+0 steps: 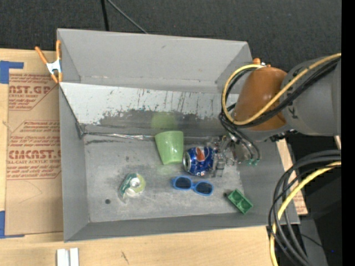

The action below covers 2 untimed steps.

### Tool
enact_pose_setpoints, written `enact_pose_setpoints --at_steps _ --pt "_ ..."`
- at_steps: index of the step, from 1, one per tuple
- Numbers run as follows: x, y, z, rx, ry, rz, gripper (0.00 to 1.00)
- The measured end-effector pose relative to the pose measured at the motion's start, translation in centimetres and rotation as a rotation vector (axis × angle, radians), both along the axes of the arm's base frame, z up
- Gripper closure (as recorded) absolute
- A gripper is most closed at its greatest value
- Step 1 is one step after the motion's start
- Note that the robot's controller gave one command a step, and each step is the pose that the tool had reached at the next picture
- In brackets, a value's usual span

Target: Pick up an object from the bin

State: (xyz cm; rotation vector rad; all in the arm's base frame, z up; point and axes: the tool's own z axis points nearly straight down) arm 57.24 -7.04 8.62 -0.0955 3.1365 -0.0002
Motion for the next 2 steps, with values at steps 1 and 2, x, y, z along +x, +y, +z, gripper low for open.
enact_pose_setpoints --at_steps 1,2 --pt "0.1 0.0 3.9 -0.001 -0.002 0.001 1.0" --pt "0.2 0.1 5.2 0.0 0.0 0.001 1.0"
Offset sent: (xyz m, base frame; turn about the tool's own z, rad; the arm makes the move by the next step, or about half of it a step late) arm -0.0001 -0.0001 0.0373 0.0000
